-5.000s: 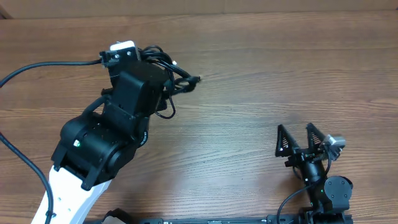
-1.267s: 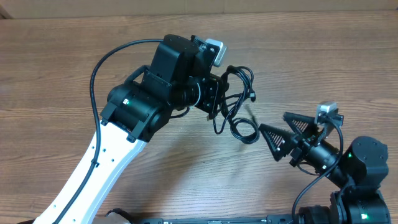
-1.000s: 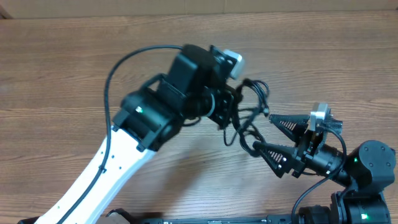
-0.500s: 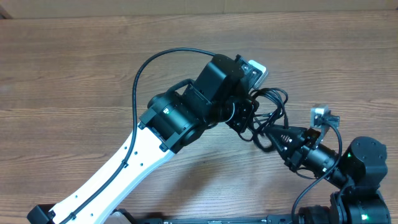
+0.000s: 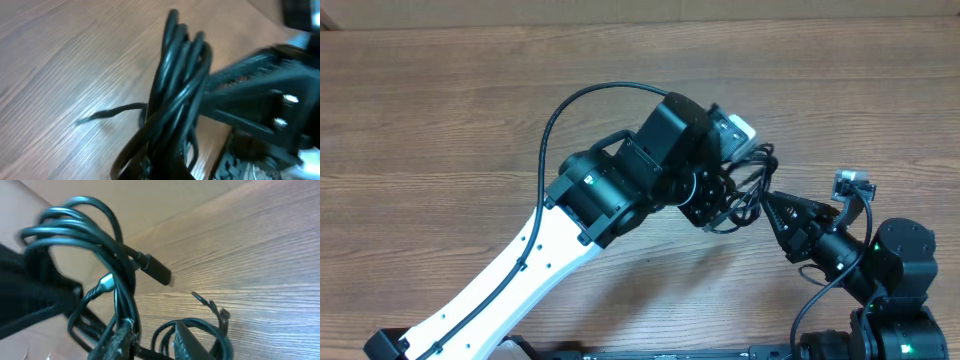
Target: Untangle cables
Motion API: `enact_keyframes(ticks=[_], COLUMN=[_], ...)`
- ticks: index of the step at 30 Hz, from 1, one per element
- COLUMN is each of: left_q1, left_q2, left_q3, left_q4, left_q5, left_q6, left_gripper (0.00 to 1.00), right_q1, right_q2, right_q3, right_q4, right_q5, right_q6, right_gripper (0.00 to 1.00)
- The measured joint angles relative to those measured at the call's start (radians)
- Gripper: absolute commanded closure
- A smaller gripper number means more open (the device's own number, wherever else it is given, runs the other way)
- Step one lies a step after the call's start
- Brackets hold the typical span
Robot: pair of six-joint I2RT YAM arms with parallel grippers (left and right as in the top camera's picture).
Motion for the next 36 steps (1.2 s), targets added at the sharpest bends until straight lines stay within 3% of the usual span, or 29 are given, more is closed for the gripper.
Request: enact_keyframes(ticks=[2,4,9,18,25,27,33,36], left_q1=[-0.004,-0.004,-0.004,-0.004,-0.004,-0.004,-0.004,-0.004], left_q2=[0.0,0.0,0.0,0.0,0.0,0.0,0.0,0.0], left_q3=[0.0,0.0,0.0,0.0,0.0,0.0,0.0,0.0], left_q4=[-0.018,-0.01,0.047,0.068,-0.004,-0.028,-0.109,-0.132], left_q5=[-0.108,-0.205,-0.254,-0.184,-0.104,-0.102,-0.232,-0.253], left_q6=[-0.094,-0.194,-0.283,-0.291,-0.085,-0.029,0.05,0.073], left_gripper=[0.96,0.96,0.96,0.96,0.96,0.96,0.96,0.96], right_q1=[-0.002,-0.002,-0.002,-0.002,-0.002,-0.002,-0.002,-0.002], right_q2=[0.001,0.002,0.002,0.002,0.002,0.002,0.002,0.002], right_q3=[0.0,0.0,0.0,0.0,0.0,0.0,0.0,0.0], right_q4=[0.011,0.037,0.043,0.036,0.032,0.03,0.016,0.001], right_q5=[-0.018,-0.089,-0.179,-0.176,-0.163,-0.157,-0.138,-0.105], right_q6=[-0.031,-0.109,-0.202,-0.232,-0.237,-0.238,-0.238,-0.235], right_gripper=[0.47,0.34,0.3,0.3,0.18,0.09,0.07,0.0])
